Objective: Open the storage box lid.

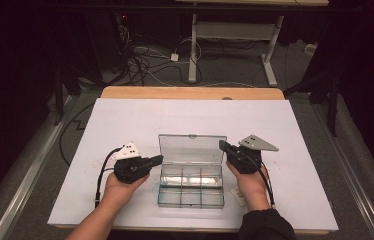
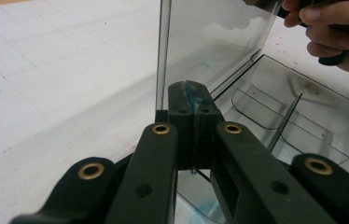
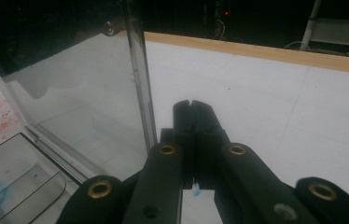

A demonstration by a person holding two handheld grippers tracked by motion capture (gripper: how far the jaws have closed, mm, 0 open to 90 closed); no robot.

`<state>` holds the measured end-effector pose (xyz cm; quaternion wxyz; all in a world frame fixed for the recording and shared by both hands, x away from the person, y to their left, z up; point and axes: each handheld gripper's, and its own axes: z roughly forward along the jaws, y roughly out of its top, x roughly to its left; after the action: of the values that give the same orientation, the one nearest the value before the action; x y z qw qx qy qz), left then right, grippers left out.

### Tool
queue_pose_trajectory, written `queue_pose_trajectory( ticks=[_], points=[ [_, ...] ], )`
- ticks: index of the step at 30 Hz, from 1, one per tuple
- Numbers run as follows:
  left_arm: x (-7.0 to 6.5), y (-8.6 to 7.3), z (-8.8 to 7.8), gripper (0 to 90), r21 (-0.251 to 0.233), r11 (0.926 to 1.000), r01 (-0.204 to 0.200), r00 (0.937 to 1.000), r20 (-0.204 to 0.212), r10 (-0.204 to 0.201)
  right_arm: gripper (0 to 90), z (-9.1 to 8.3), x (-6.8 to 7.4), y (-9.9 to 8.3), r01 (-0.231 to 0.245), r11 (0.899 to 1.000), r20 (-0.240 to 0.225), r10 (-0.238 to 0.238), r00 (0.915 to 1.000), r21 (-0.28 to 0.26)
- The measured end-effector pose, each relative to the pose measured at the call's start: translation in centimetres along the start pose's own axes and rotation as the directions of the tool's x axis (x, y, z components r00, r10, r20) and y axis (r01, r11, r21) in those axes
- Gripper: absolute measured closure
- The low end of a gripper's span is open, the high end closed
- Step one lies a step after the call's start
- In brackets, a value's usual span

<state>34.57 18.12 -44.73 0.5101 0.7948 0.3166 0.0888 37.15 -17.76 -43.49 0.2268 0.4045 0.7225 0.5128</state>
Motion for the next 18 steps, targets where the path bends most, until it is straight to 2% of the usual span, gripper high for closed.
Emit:
queue_pose_trajectory(
  ticks=[2,8,13,15,18],
  points=[
    [0.1,-0.1,-0.4,88.0,-0.002,1.0,-0.005,0.9999,-0.009,0.005,89.4,0.1,0.0,0.0,0.001,1.0,0.002,-0.001,1.0,0.0],
    [1.0,-0.7,-0.7,88.0,-0.012,0.9987,0.049,0.9982,-0.035,-0.05,89.4,0.2,-0.1,0.0,0.002,1.0,0.003,-0.002,1.0,0.003],
    [1.8,-0.3,-0.1,88.0,-0.007,0.9971,0.076,0.9952,-0.06,-0.077,89.4,0.3,-0.2,0.0,0.005,1.0,0.006,-0.005,1.0,0.009],
    [2.0,-0.2,0.2,88.0,-0.015,0.9953,0.096,0.9936,-0.058,-0.097,89.4,0.3,-0.2,0.0,0.002,1.0,0.005,-0.002,1.0,0.009],
    [2.2,0.2,0.8,88.0,-0.006,0.9954,0.095,0.9927,-0.074,-0.095,89.4,0.3,-0.2,0.0,0.001,1.0,0.005,-0.001,1.0,0.01]
  ],
)
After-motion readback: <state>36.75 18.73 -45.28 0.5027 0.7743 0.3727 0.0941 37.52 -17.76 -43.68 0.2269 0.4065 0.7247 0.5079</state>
